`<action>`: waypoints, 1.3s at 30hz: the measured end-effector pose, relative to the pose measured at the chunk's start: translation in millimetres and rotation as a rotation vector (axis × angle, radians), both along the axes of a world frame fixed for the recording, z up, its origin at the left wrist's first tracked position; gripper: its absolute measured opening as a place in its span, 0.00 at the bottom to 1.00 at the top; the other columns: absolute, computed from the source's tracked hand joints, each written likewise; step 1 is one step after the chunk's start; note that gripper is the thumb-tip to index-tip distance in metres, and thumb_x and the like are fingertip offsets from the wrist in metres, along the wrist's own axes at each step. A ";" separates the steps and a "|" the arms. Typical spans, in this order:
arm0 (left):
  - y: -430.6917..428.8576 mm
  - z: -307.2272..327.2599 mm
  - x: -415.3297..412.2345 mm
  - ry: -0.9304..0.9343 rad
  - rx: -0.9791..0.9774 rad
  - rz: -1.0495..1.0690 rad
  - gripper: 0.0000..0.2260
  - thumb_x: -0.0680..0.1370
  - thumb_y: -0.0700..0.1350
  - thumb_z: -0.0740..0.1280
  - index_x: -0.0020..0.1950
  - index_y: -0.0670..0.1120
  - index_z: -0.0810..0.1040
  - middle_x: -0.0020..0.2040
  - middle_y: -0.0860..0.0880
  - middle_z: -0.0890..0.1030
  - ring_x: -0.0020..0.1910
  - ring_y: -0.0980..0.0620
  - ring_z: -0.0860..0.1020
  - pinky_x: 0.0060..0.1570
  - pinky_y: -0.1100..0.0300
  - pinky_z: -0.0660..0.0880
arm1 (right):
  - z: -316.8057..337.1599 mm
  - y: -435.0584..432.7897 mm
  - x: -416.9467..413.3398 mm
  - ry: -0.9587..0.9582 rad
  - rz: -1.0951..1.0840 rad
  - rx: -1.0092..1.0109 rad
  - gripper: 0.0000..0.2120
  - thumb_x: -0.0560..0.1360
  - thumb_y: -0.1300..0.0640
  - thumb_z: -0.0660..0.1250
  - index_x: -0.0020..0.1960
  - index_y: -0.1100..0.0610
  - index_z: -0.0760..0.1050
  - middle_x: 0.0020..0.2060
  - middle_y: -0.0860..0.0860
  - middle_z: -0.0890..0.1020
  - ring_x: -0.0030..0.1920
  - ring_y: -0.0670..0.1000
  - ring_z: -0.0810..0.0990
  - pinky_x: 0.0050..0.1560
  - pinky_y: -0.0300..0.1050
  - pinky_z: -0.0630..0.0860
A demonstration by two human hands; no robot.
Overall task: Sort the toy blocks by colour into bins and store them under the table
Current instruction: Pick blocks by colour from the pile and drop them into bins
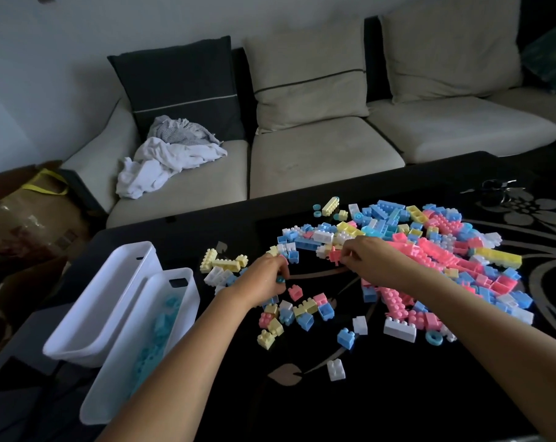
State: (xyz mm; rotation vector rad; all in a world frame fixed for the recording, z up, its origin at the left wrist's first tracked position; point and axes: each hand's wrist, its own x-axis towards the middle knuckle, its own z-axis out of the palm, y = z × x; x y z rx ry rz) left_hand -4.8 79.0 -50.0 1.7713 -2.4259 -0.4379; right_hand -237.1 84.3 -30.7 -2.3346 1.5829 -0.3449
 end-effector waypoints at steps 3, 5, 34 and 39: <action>-0.5 0.3 0.8 0.021 0.010 0.009 0.07 0.74 0.40 0.68 0.51 0.47 0.75 0.47 0.53 0.73 0.44 0.56 0.73 0.41 0.66 0.69 | 0.6 -0.2 -9.5 0.026 -0.059 -0.001 0.09 0.77 0.58 0.61 0.51 0.55 0.79 0.48 0.50 0.81 0.47 0.49 0.79 0.49 0.45 0.78; -1.2 0.0 0.0 0.071 0.040 0.047 0.08 0.74 0.41 0.69 0.51 0.48 0.75 0.45 0.53 0.74 0.42 0.56 0.74 0.38 0.66 0.69 | 2.8 0.0 -15.1 0.046 -0.103 0.026 0.10 0.75 0.60 0.62 0.52 0.55 0.80 0.50 0.49 0.81 0.47 0.50 0.80 0.48 0.46 0.79; -47.2 0.9 -21.7 -0.042 -0.193 0.256 0.05 0.77 0.42 0.66 0.51 0.45 0.79 0.46 0.48 0.82 0.44 0.52 0.79 0.41 0.59 0.75 | -3.5 -0.8 -4.0 0.481 -0.039 -0.072 0.09 0.75 0.69 0.58 0.45 0.60 0.75 0.34 0.50 0.73 0.37 0.50 0.77 0.33 0.39 0.73; -50.4 -1.3 -30.4 -0.181 -0.197 0.243 0.05 0.77 0.42 0.66 0.51 0.45 0.79 0.44 0.48 0.81 0.42 0.51 0.79 0.39 0.58 0.75 | -1.1 -1.1 -2.1 0.450 -0.032 -0.070 0.10 0.74 0.69 0.59 0.39 0.57 0.69 0.35 0.51 0.73 0.37 0.51 0.77 0.35 0.42 0.75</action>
